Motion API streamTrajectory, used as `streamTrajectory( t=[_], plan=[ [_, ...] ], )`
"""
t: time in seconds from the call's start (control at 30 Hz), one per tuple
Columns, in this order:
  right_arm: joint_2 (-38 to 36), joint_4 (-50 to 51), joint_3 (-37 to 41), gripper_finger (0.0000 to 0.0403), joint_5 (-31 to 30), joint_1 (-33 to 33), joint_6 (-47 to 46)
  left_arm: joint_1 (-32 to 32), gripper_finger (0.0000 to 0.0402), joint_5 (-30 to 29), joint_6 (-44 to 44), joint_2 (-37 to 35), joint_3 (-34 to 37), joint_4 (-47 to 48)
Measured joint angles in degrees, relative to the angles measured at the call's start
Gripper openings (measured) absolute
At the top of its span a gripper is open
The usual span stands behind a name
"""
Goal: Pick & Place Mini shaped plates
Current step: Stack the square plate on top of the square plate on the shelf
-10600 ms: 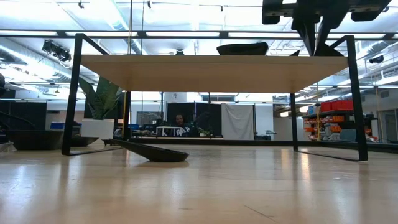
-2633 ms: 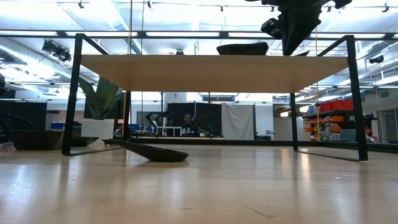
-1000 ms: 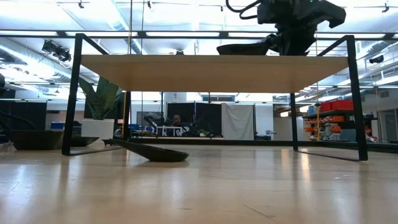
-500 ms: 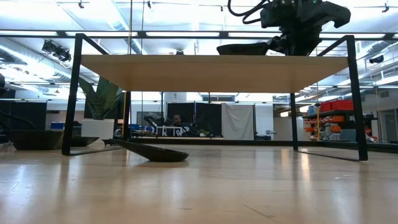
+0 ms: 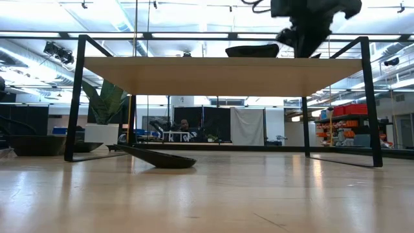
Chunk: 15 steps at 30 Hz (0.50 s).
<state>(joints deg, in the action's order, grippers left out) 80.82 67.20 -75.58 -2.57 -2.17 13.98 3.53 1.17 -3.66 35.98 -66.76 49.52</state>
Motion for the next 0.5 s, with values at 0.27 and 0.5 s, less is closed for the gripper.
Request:
streamTrajectory(
  t=[0.27,0.5],
  plan=[
    [-0.4,-0.5,-4.9,0.0,0.0,0.0,0.0,0.0,0.0003,0.0,0.0,0.0,0.0,0.0],
    [-1.9,-1.3,-5.4,0.0,-0.8,0.0,-1.3,0.0,0.0003,0.0,0.0,0.0,0.0,0.0]
  ],
)
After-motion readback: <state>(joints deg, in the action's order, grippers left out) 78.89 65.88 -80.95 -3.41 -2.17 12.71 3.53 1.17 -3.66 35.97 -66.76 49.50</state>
